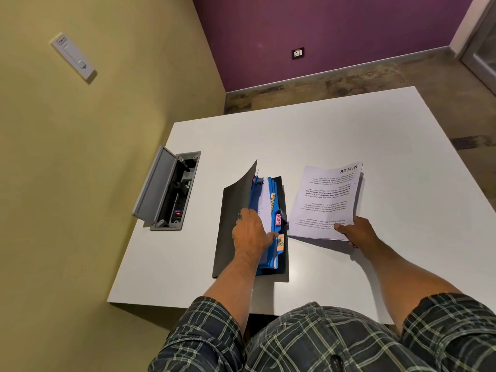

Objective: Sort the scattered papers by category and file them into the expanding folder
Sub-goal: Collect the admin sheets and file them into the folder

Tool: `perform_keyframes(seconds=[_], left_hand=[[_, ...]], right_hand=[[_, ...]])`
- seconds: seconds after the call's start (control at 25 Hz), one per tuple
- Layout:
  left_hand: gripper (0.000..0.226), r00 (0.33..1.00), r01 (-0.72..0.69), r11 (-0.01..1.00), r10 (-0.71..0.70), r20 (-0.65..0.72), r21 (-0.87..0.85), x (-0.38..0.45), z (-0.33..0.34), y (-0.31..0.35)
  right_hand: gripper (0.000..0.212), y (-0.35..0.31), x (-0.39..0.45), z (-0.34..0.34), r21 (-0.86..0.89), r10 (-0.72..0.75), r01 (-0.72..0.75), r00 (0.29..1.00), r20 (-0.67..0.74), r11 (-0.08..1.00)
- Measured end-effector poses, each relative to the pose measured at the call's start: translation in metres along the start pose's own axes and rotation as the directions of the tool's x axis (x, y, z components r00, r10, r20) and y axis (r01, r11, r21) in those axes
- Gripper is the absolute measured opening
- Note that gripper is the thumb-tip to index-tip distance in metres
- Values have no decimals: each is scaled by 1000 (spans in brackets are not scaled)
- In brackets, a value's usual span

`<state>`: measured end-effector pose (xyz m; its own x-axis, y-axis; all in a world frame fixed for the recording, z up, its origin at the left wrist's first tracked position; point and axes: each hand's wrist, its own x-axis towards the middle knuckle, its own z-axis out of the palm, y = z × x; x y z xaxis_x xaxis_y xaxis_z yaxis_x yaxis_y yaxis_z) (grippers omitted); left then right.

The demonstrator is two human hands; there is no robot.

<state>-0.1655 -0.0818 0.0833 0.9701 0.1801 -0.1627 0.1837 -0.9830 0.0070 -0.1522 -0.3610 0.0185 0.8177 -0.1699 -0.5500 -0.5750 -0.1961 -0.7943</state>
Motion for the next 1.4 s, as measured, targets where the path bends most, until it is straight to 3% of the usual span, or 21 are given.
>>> perform_keyframes(seconds=[0.28,0.64,0.88,1.12,1.4], left_hand=[[107,999,36,999,-36,5,5,2,5,-2],[79,999,25,999,-24,22,-29,2,3,-4],[78,999,42,997,-41,26,-68,4,1,-4],[54,999,-17,994,14,-32,-105,10,-6,-7],[39,997,-35,987,25,-67,-155,18,-23,-7]], right_hand=[[36,-2,1,3,-7,9,-9,1000,12,1000],[37,-2,0,3,-6,19,-19,1000,6,1000],[39,-5,0,4,-1,19,-19,1000,9,1000],[38,-46,-1,9,100,-152,159,986,-74,982],[32,-109,-6,19,175,-330,382,906,-265,907]])
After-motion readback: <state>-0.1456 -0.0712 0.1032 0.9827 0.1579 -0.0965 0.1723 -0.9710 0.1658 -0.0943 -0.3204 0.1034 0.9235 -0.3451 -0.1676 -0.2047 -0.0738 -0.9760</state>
